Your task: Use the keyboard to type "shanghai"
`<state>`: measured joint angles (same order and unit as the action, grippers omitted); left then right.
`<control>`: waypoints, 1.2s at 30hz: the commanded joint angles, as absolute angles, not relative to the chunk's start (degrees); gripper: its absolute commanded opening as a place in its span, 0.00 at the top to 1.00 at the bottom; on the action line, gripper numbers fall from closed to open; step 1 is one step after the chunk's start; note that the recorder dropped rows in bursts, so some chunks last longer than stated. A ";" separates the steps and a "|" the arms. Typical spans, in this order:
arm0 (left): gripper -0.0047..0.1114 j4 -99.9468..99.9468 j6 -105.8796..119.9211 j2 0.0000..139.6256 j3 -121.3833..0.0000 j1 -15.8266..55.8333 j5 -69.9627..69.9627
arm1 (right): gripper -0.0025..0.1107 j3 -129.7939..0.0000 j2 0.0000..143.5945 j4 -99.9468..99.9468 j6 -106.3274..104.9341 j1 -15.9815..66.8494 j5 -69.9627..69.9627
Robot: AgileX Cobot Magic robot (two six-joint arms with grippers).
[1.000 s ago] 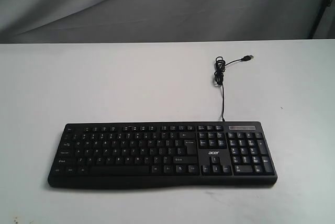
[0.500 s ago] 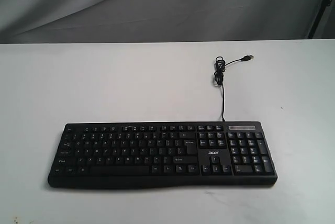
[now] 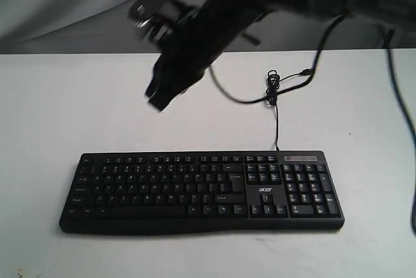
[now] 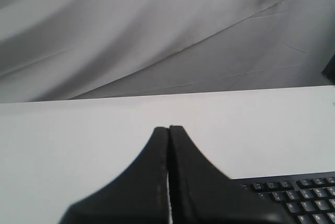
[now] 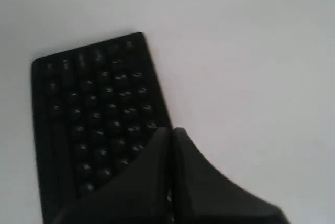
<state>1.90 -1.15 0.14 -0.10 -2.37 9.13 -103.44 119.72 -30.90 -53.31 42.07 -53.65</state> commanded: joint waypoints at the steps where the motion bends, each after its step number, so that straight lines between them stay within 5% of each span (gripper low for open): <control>1: 0.96 1.79 -1.31 0.00 0.00 -2.00 8.82 | 0.98 -104.40 124.77 -27.44 -55.04 51.03 -50.96; 6: 0.96 1.79 -1.31 0.00 0.00 -2.00 8.82 | 0.98 -106.09 128.38 -27.66 -54.40 55.91 -48.93; 36: 0.96 1.79 -1.31 0.00 0.00 -2.00 8.82 | 0.98 -106.09 135.60 -28.45 -51.09 56.03 -44.22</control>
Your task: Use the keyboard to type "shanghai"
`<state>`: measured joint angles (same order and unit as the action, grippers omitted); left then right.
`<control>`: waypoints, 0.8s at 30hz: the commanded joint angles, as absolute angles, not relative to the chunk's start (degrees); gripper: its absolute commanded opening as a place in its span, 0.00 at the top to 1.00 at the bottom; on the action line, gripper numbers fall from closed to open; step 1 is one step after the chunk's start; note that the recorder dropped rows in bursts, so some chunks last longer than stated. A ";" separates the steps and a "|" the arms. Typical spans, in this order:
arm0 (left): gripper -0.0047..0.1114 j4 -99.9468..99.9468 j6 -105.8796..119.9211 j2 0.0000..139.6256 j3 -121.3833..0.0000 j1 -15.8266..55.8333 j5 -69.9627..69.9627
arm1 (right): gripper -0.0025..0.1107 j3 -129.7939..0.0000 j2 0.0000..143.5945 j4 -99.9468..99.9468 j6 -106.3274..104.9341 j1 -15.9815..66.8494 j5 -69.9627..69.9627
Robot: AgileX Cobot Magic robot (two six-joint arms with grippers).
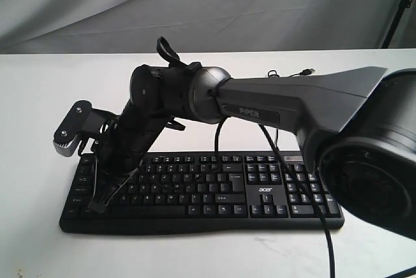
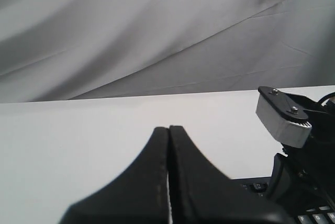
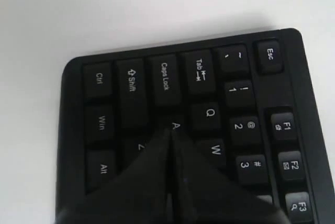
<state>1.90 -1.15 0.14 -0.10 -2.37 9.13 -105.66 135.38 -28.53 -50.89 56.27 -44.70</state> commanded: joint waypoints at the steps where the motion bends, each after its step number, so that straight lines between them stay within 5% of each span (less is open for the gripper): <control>1: 0.96 1.79 -1.31 0.00 0.00 -2.00 8.82 | 0.98 -106.09 135.79 -28.42 -51.09 56.03 -44.22; 24: 0.96 1.79 -1.31 0.00 0.00 -2.00 8.82 | 0.98 -106.09 133.15 -23.85 -49.06 56.03 -45.34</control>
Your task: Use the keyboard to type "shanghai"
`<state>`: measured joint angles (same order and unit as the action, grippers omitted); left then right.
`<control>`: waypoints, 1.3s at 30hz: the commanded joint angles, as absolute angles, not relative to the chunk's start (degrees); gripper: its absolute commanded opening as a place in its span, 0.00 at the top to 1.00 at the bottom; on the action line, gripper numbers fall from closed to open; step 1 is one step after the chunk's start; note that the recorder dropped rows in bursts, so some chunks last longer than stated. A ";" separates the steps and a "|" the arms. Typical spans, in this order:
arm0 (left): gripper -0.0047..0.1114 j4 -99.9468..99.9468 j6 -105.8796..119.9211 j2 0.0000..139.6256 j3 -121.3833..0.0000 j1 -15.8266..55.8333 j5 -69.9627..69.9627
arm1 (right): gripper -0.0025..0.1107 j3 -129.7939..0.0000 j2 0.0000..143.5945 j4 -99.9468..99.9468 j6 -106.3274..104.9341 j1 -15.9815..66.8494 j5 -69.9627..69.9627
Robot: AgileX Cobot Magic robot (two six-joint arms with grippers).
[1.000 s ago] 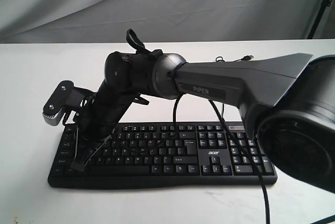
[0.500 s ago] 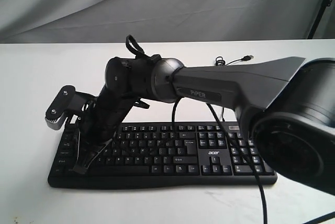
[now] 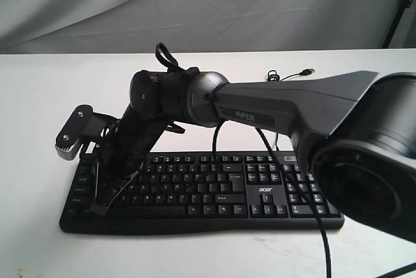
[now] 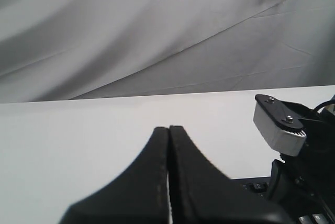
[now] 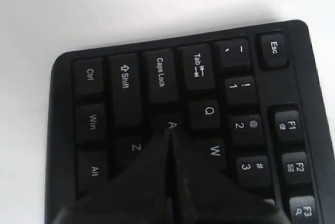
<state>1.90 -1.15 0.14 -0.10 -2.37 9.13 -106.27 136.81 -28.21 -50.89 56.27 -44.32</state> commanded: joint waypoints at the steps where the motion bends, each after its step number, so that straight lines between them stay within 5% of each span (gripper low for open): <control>1: 0.96 1.79 -1.31 0.00 0.00 -2.00 8.82 | 0.98 -106.09 131.88 -22.50 -48.03 56.03 -45.90; 16: 0.96 1.79 -1.31 0.00 0.00 -2.00 8.82 | 0.98 -80.04 115.70 -27.72 -49.22 51.39 -33.55; 39: 0.96 1.79 -1.31 0.00 0.00 -2.00 8.82 | 0.98 -79.43 122.24 -35.14 -56.14 51.41 -30.10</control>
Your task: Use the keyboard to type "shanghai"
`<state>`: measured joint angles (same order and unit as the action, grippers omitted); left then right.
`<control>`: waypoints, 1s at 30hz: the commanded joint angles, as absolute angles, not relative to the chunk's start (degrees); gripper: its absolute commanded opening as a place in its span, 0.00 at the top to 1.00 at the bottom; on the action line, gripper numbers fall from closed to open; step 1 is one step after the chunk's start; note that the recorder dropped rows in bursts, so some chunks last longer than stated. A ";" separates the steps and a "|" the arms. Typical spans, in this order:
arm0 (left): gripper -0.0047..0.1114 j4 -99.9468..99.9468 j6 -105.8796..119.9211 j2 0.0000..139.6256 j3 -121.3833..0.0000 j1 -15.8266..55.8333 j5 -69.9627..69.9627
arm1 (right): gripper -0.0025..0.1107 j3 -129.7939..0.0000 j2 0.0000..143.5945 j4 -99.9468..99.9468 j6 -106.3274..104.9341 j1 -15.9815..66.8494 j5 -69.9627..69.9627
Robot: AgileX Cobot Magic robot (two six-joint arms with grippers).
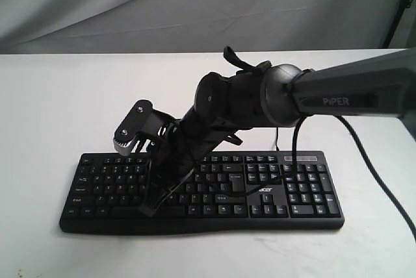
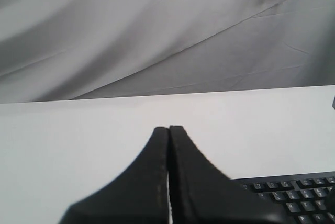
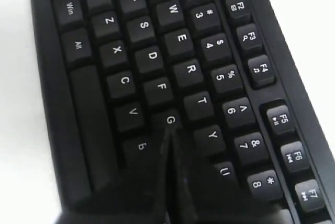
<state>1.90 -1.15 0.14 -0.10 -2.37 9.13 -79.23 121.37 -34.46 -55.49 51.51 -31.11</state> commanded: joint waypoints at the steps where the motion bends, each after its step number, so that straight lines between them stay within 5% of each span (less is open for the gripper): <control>1: 0.96 1.79 -1.31 0.00 0.00 -2.00 8.82 | 0.98 -79.43 122.23 -35.14 -56.14 51.41 -29.61; 23: 0.96 1.79 -1.31 0.00 0.00 -2.00 8.82 | 0.98 -80.01 119.99 -34.95 -56.20 51.41 -28.98; 30: 0.96 1.79 -1.31 0.00 0.00 -2.00 8.82 | 0.98 -99.15 128.19 -31.34 -52.00 55.10 -38.46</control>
<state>1.90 -1.15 0.14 -0.10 -2.37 9.13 -92.94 124.44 -33.35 -54.33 53.44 -34.66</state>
